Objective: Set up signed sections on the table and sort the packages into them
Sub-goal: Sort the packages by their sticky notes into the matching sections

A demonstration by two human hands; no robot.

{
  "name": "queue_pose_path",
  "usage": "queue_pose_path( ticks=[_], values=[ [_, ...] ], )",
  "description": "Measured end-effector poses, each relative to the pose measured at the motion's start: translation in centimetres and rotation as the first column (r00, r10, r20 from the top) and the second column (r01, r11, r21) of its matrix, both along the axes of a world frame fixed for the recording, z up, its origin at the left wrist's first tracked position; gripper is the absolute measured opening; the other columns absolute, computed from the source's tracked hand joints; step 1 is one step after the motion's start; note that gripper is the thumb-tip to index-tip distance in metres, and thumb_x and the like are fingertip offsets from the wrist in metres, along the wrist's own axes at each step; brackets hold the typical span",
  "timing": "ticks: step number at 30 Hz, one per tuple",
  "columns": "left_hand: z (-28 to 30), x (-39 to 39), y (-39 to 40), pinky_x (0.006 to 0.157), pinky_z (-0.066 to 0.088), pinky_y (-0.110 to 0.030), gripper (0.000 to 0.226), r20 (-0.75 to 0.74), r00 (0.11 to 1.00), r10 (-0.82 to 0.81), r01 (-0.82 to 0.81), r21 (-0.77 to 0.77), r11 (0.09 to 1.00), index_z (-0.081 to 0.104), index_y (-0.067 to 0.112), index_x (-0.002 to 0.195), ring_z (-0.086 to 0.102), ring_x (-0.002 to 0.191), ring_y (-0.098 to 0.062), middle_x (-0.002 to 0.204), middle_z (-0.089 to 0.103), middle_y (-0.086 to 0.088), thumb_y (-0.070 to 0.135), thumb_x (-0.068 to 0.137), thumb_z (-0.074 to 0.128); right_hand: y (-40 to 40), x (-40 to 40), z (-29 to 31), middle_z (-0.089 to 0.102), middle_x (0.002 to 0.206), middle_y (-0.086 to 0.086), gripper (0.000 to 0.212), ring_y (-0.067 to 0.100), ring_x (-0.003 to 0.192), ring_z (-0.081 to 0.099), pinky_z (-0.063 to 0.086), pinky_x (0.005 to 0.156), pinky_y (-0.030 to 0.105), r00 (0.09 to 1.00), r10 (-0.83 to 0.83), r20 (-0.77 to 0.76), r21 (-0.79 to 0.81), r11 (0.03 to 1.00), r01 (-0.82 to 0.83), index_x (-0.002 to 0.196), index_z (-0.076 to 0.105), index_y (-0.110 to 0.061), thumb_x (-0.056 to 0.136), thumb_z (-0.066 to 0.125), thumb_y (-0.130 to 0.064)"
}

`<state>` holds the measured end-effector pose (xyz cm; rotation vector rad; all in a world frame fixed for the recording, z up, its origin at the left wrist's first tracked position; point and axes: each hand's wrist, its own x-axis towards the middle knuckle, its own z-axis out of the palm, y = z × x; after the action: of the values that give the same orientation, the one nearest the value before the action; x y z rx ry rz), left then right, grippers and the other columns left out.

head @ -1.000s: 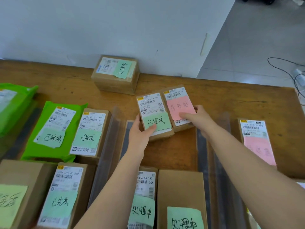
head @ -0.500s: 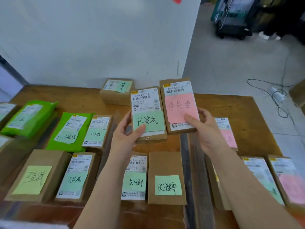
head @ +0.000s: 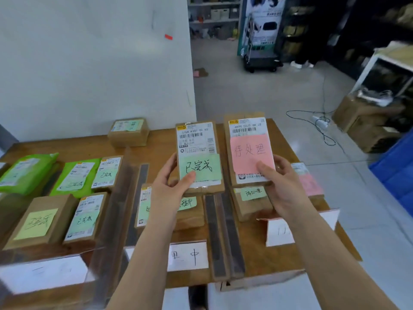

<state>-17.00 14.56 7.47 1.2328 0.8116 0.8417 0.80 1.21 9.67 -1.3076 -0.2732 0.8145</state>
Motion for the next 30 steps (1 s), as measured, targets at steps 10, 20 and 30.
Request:
queue_pose_path(
  ticks=[10, 20, 30],
  values=[
    [0.4, 1.4, -7.2, 0.08, 0.057, -0.043, 0.065, -0.008, 0.999, -0.05, 0.051, 0.03, 0.998, 0.048, 0.036, 0.131, 0.068, 0.096, -0.014, 0.113, 0.068, 0.01, 0.018, 0.074, 0.074, -7.8, 1.1, 0.0, 0.071, 0.1, 0.001, 0.05, 0.019, 0.086, 0.071, 0.059, 0.07, 0.035, 0.998, -0.055, 0.017, 0.05, 0.997, 0.054, 0.104, 0.053, -0.026, 0.059, 0.075, -0.027],
    [0.2, 5.0, -5.8, 0.076, 0.059, -0.035, 0.062, -0.034, 0.999, -0.034, 0.033, -0.004, 0.999, 0.049, 0.043, 0.123, 0.068, 0.094, -0.01, 0.117, 0.066, 0.007, 0.017, 0.073, 0.074, -6.8, 5.0, -0.4, 0.07, 0.1, 0.003, 0.044, 0.019, 0.079, 0.072, 0.059, 0.063, 0.034, 0.996, -0.083, 0.02, 0.021, 0.996, 0.083, 0.116, 0.051, -0.02, 0.076, 0.071, -0.02],
    [-1.9, 10.5, -0.8, 0.082, 0.056, -0.044, 0.068, -0.099, 0.995, -0.026, 0.017, -0.087, 0.996, 0.047, 0.039, 0.13, 0.068, 0.095, -0.012, 0.118, 0.065, 0.009, 0.017, 0.072, 0.075, -1.8, 10.4, -3.1, 0.073, 0.091, -0.004, 0.045, 0.02, 0.08, 0.072, 0.058, 0.067, 0.042, 0.99, -0.133, 0.04, -0.072, 0.988, 0.136, 0.117, 0.051, -0.023, 0.077, 0.072, -0.027]
  ],
)
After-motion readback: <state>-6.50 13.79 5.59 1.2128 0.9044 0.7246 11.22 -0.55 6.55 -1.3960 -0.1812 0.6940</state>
